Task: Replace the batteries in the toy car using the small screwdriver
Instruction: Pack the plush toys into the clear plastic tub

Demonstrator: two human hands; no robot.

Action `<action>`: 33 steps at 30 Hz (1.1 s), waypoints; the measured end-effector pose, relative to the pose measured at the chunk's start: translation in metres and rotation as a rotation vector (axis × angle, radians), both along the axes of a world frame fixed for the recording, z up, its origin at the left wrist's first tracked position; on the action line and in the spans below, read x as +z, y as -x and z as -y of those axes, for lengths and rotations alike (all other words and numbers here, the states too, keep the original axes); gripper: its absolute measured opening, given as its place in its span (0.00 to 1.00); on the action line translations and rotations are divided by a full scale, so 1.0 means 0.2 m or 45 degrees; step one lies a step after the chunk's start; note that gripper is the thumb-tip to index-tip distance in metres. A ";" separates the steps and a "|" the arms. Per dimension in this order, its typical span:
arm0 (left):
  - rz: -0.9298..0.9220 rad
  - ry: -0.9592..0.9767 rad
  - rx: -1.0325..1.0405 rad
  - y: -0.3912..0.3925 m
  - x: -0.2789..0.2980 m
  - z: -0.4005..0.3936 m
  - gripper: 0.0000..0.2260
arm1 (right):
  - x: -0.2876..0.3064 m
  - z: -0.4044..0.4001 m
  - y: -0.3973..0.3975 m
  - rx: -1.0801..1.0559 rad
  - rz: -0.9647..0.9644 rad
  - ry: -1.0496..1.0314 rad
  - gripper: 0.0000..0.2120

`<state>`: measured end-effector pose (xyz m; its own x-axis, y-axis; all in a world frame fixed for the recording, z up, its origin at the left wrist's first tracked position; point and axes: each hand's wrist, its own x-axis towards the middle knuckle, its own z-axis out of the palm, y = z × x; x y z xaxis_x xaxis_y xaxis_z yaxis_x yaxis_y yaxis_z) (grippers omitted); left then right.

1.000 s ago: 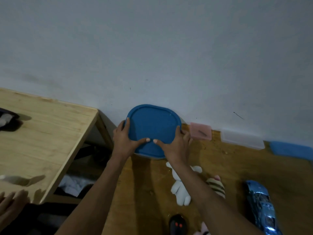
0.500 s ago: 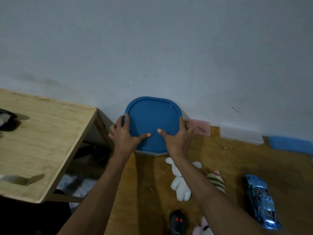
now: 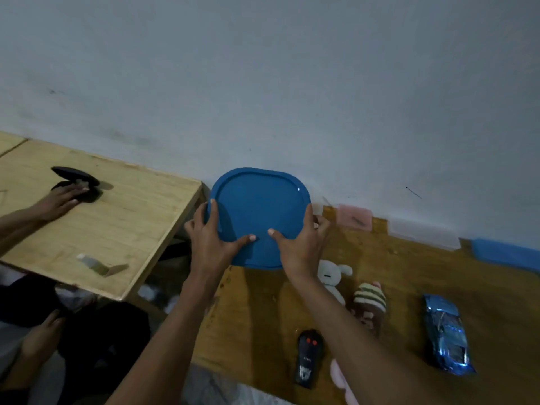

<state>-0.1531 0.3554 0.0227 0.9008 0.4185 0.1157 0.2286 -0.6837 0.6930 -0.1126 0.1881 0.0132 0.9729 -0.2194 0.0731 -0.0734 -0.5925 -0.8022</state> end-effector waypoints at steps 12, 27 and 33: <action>-0.262 -0.043 0.131 0.85 -0.38 -0.01 0.56 | -0.32 0.02 0.78 0.168 -0.307 0.162 0.47; -0.424 -0.197 0.081 0.89 -0.58 0.03 0.54 | -0.32 0.02 0.78 0.255 -0.629 0.501 0.42; -0.295 -0.159 -0.029 0.69 -0.42 0.27 0.47 | -0.14 0.23 0.62 0.093 -0.402 0.290 0.31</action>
<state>-0.2904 0.3015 -0.0622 0.9184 0.3931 -0.0456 0.3550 -0.7674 0.5340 -0.2364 0.1420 -0.0156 0.9678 -0.1613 -0.1931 -0.2462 -0.7658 -0.5941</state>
